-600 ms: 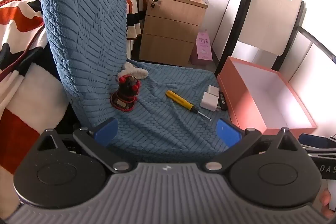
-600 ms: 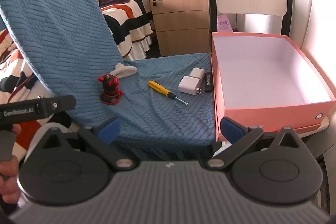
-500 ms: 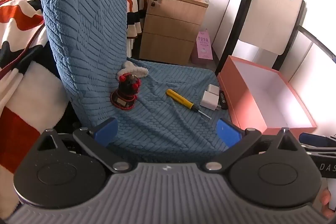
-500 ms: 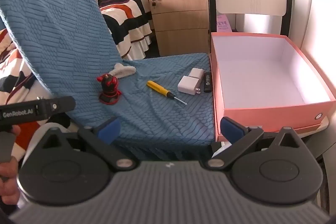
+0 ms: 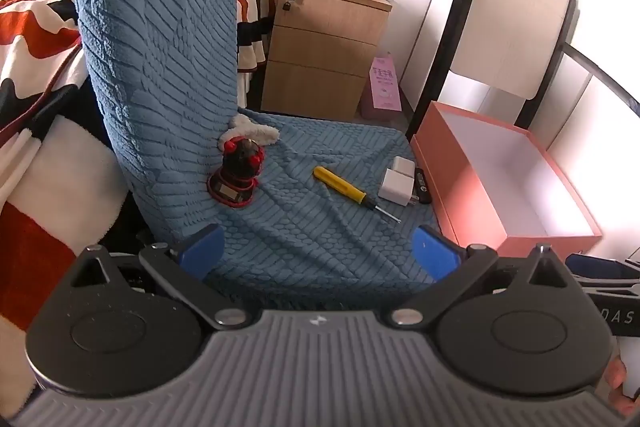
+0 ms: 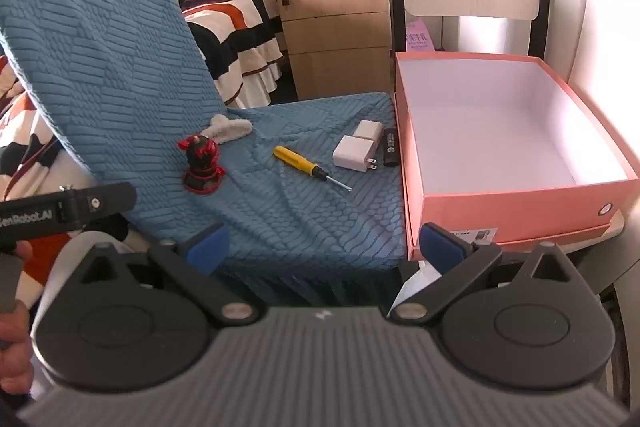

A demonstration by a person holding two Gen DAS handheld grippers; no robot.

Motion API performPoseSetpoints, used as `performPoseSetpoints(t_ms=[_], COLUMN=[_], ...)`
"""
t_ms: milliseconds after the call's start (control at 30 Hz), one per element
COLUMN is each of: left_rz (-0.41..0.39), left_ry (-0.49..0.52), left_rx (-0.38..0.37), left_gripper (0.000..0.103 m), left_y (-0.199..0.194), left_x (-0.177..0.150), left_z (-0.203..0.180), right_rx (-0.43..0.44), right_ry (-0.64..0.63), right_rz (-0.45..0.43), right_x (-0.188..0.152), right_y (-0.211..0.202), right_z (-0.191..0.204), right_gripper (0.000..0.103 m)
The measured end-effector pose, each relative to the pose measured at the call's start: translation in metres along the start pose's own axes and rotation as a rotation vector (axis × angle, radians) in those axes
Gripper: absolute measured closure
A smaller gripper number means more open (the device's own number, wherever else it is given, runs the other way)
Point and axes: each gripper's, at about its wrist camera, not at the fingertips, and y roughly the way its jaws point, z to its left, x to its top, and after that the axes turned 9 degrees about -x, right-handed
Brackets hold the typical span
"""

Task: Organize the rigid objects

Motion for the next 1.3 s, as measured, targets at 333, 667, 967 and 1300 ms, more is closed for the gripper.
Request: performPoseSetpoints(t_ms=[333, 667, 967, 1300], left_rz=[0.003, 0.005, 0.005, 0.013], left_ry=[-0.007, -0.007, -0.013, -0.004], left_rx=[-0.006, -0.007, -0.008, 0.001], left_gripper=[0.001, 0.001, 0.001, 0.001], left_y=[0.0015, 0.0009, 0.0001, 0.0029], left_x=[-0.0013, -0.0039, -0.0032, -0.0048], left_z=[0.0034, 0.0029, 0.0043, 0.0033], right_rx=[0.009, 0.017, 0.012, 0.004], right_ry=[0.002, -0.009, -0.005, 0.004], right_rz=[0.011, 0.017, 0.024, 0.027], right_x=[-0.002, -0.0045, -0.0084, -0.0101], right_y=[0.0015, 0.0039, 0.0069, 0.0072], right_z=[-0.0002, 0.002, 0.0024, 0.001], right_gripper=[0.0, 0.0, 0.0, 0.0])
